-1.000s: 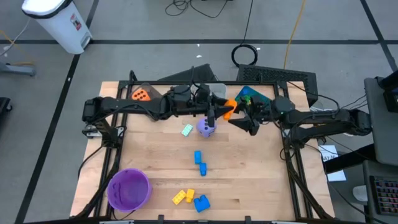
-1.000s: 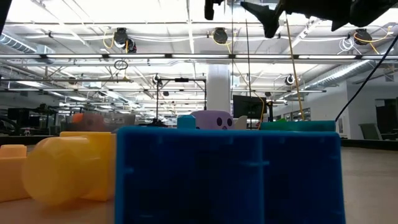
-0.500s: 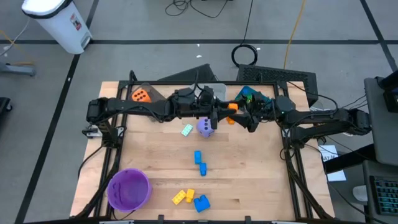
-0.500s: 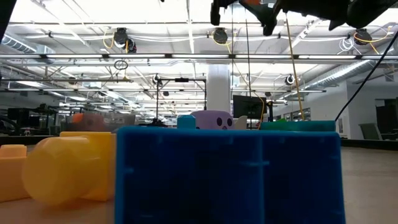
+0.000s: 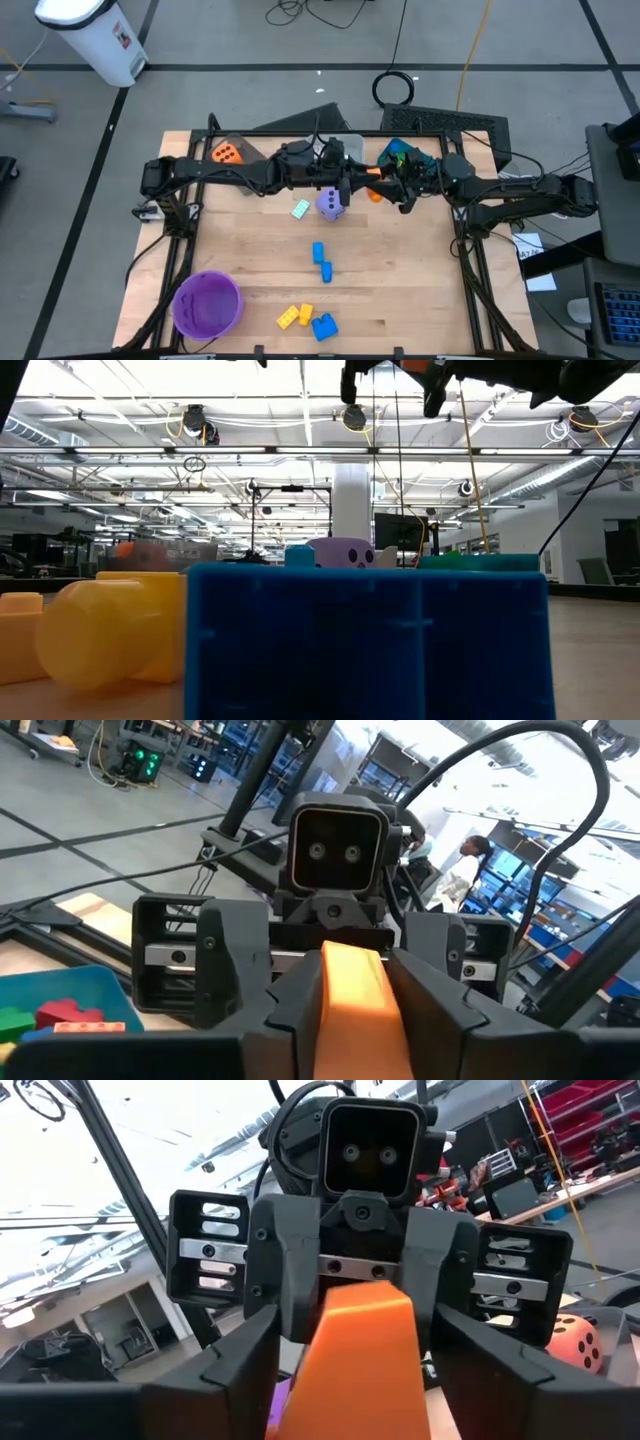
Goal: Pick & Place Toys
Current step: Put the orange game piece into the blue bin
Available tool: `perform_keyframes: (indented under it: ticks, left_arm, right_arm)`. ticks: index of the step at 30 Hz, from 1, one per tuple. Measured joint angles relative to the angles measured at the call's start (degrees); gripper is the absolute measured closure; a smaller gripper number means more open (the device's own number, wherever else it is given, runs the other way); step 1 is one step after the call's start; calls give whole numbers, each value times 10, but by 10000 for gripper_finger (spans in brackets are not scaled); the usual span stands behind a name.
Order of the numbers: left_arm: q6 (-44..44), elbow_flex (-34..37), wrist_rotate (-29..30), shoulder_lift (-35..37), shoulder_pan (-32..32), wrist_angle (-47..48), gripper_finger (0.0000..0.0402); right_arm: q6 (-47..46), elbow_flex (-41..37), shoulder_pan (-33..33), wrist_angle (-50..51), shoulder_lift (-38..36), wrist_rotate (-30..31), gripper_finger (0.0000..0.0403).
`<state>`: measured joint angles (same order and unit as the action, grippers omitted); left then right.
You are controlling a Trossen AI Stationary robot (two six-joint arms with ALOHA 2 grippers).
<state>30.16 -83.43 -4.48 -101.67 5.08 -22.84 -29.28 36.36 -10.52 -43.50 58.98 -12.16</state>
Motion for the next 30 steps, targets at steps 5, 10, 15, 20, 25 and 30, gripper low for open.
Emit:
perform_keyframes:
  ticks: [5,10,15,20,25,30]
  left_arm:
    - [4,0,-1,0,4,-9,292]
    - [7,0,-13,0,12,-13,282]
    - [24,1,-50,-1,31,-33,279]
    - [30,1,-74,-3,45,-52,286]
    - [34,1,-90,-3,48,-53,279]
    - [44,1,-101,0,48,-59,257]
  right_arm:
    - [0,0,0,1,0,1,188]
    - [-1,0,0,3,0,2,190]
    - [-2,1,-1,3,1,11,190]
    - [1,2,-1,2,1,15,191]
    - [2,2,-1,2,1,9,192]
    - [6,1,-1,5,0,-2,193]
